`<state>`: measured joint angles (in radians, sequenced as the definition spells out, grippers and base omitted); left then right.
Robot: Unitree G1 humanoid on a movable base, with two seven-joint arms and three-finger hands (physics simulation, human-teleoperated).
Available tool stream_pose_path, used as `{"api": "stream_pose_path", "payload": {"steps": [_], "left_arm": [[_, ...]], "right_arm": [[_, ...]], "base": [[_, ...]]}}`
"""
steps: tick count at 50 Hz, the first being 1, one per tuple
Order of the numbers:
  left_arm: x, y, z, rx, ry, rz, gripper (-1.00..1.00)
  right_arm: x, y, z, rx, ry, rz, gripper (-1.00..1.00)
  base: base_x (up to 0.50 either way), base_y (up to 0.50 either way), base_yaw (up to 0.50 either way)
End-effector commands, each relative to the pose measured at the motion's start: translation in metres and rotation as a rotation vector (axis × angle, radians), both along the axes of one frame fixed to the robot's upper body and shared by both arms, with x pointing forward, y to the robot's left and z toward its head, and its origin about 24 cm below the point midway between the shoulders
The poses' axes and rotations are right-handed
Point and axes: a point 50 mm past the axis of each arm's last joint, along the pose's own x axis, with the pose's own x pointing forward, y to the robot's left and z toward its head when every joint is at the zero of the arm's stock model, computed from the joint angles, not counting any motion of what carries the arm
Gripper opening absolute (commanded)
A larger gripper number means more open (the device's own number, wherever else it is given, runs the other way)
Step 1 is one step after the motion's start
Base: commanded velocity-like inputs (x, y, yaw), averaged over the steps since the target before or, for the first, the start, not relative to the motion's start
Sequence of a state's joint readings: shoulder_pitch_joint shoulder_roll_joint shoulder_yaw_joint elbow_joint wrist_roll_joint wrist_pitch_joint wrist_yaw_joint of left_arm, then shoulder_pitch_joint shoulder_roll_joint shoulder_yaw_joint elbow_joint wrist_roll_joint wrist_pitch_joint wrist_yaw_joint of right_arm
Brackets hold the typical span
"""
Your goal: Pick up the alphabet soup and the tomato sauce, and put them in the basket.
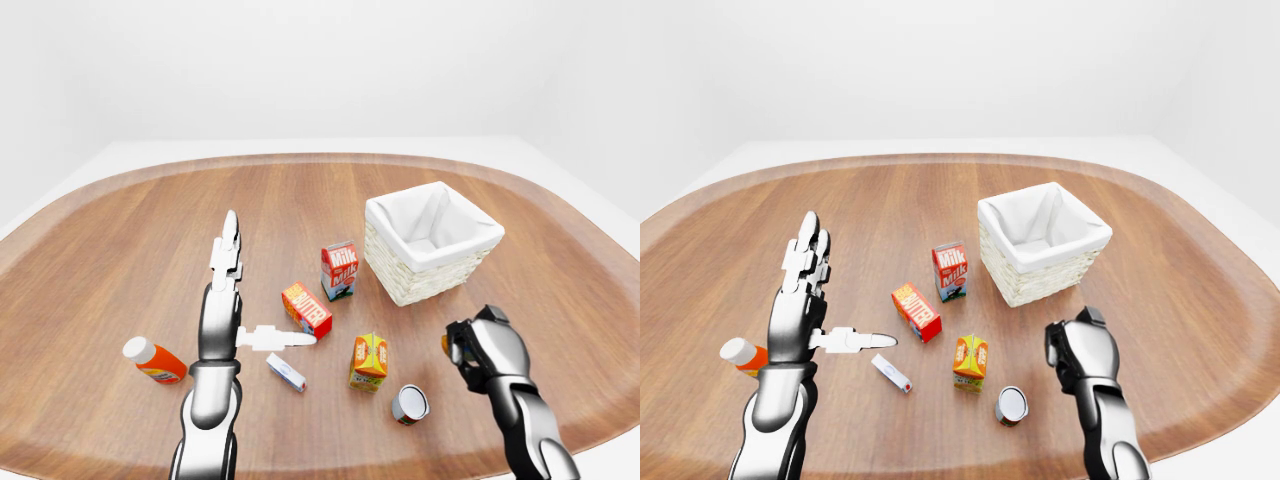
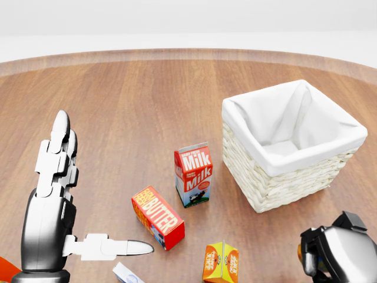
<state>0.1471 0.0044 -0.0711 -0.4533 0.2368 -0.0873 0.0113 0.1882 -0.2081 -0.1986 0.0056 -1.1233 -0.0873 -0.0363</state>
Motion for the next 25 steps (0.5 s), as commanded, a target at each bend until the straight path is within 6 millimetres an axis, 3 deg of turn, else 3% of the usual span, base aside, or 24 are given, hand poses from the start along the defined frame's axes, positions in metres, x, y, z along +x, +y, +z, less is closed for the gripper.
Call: {"api": "stream_pose_path", "payload": {"steps": [1,13,25], "left_arm": [[0.0,0.0,0.0,0.003,0.001,-0.001,1.0],[0.001,0.0,0.0,0.008,0.001,0.0,1.0],[0.0,0.0,0.001,0.006,-0.005,-0.004,1.0]], "right_arm": [[0.0,0.001,0.039,0.131,-0.11,0.001,-1.0],[0.005,0.011,0.065,0.244,-0.204,0.054,-1.0],[0.014,0.04,0.094,0.302,-0.317,0.186,-1.0]], "base": [[0.0,0.0,0.0],[0.0,0.0,0.0],[0.0,0.0,0.0]]}}
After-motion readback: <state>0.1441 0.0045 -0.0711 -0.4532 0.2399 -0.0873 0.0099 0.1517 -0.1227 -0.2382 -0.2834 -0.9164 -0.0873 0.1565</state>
